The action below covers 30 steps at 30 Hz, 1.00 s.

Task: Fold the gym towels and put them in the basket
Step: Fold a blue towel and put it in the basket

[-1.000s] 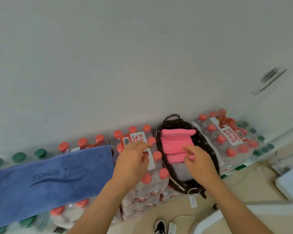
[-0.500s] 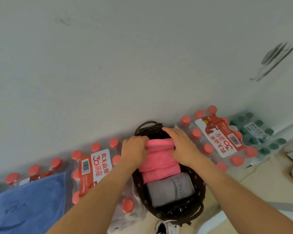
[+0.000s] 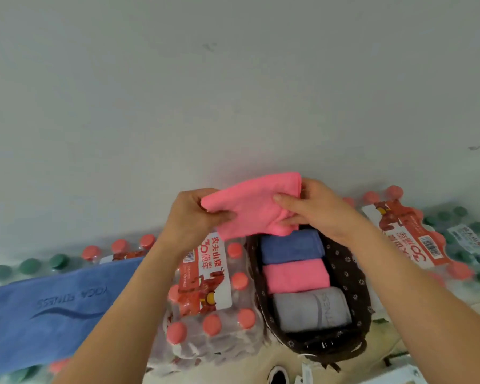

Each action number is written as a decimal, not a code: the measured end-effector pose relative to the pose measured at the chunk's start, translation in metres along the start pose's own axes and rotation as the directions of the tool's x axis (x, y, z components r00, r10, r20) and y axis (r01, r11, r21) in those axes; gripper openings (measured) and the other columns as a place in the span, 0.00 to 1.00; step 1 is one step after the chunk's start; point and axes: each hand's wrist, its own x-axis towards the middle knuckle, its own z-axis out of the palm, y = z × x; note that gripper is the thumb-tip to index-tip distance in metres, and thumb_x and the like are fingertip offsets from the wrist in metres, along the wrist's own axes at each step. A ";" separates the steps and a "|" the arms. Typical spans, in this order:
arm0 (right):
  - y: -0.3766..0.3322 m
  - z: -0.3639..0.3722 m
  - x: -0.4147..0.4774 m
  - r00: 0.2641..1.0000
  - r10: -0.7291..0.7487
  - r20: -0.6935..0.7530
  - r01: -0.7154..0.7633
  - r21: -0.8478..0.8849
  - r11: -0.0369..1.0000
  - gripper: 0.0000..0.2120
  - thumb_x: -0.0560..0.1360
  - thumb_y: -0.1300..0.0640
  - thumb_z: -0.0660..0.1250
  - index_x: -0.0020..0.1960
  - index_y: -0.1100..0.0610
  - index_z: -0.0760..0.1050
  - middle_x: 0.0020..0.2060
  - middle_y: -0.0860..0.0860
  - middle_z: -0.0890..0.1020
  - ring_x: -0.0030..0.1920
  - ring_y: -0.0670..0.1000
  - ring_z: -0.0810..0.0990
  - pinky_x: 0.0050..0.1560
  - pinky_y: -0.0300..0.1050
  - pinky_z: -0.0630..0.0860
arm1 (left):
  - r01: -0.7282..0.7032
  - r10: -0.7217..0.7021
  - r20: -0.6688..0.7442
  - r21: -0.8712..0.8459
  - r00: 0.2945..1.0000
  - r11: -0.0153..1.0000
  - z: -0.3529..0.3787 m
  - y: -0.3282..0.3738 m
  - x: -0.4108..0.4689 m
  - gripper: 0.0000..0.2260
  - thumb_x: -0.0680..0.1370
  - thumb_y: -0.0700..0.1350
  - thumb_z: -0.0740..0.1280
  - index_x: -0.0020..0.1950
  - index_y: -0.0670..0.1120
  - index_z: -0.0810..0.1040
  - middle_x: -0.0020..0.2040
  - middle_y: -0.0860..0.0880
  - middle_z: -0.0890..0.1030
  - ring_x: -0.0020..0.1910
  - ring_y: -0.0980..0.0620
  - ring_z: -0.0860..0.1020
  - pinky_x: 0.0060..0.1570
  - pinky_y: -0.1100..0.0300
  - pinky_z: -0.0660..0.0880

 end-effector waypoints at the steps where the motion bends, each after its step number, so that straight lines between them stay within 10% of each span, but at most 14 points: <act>1: -0.001 0.013 -0.003 0.987 -0.159 -0.029 0.151 -0.175 0.973 0.10 0.72 0.64 0.72 0.53 0.58 0.78 0.44 0.51 0.83 0.43 0.42 0.81 0.40 0.34 0.78 | -0.128 0.130 -0.055 0.041 0.990 0.991 -0.012 -0.002 -0.006 0.16 0.66 0.30 0.74 0.42 0.51 0.83 0.40 0.53 0.85 0.42 0.54 0.82 0.44 0.62 0.79; 4: 0.028 0.052 -0.016 0.898 -0.413 0.152 0.424 -0.549 0.721 0.17 0.68 0.66 0.72 0.55 0.55 0.80 0.52 0.49 0.83 0.54 0.42 0.78 0.55 0.33 0.72 | -0.345 0.365 -0.061 0.211 0.929 0.914 -0.038 -0.042 -0.037 0.21 0.62 0.25 0.70 0.44 0.50 0.83 0.47 0.53 0.84 0.53 0.54 0.81 0.56 0.61 0.76; 8: 0.105 0.076 -0.041 0.885 -0.259 0.387 0.460 -0.643 0.612 0.26 0.64 0.66 0.66 0.62 0.55 0.78 0.64 0.51 0.77 0.67 0.41 0.66 0.69 0.44 0.66 | -0.391 0.346 0.182 0.415 0.921 0.822 -0.040 -0.108 -0.094 0.15 0.60 0.38 0.72 0.45 0.51 0.83 0.49 0.56 0.83 0.55 0.62 0.77 0.58 0.63 0.73; 12: 0.120 0.074 -0.044 0.935 -0.200 0.293 0.348 -0.645 0.680 0.24 0.68 0.57 0.72 0.63 0.48 0.77 0.64 0.44 0.76 0.67 0.39 0.69 0.68 0.39 0.65 | -0.213 0.151 0.166 0.467 0.974 0.858 -0.038 -0.113 -0.099 0.18 0.62 0.39 0.74 0.50 0.53 0.82 0.49 0.60 0.79 0.48 0.62 0.75 0.49 0.73 0.69; 16: 0.107 0.087 -0.034 0.997 -0.028 -0.078 -0.004 -0.379 0.925 0.32 0.64 0.29 0.68 0.40 0.61 0.79 0.35 0.46 0.78 0.36 0.44 0.76 0.39 0.42 0.73 | 0.034 -0.032 -0.013 0.432 0.999 0.901 -0.029 -0.093 -0.086 0.05 0.75 0.50 0.70 0.43 0.52 0.76 0.36 0.56 0.77 0.35 0.56 0.74 0.33 0.64 0.67; 21: 0.113 0.108 -0.022 0.924 0.140 -0.356 -0.207 -0.157 0.966 0.15 0.71 0.46 0.72 0.48 0.57 0.78 0.43 0.52 0.82 0.45 0.51 0.81 0.43 0.49 0.79 | 0.251 -0.133 -0.264 0.490 0.955 0.835 -0.007 -0.084 -0.070 0.19 0.75 0.61 0.65 0.45 0.44 0.73 0.37 0.54 0.76 0.38 0.51 0.75 0.37 0.55 0.71; 26: 0.098 0.097 -0.010 0.922 0.310 -0.234 -0.311 0.031 0.950 0.22 0.70 0.51 0.75 0.59 0.51 0.71 0.53 0.49 0.77 0.51 0.50 0.79 0.43 0.45 0.78 | 0.264 -0.129 -0.264 0.576 0.956 0.774 0.000 -0.082 -0.058 0.16 0.78 0.57 0.62 0.57 0.47 0.72 0.45 0.48 0.79 0.47 0.44 0.78 0.39 0.56 0.67; 30: 0.090 0.095 -0.005 0.939 0.342 -0.044 -0.339 0.057 0.939 0.19 0.70 0.45 0.73 0.59 0.45 0.74 0.50 0.47 0.80 0.48 0.48 0.80 0.37 0.41 0.76 | 0.312 -0.244 -0.196 0.635 0.950 0.707 -0.010 -0.085 -0.039 0.14 0.79 0.57 0.60 0.48 0.47 0.73 0.47 0.46 0.80 0.46 0.44 0.77 0.42 0.54 0.71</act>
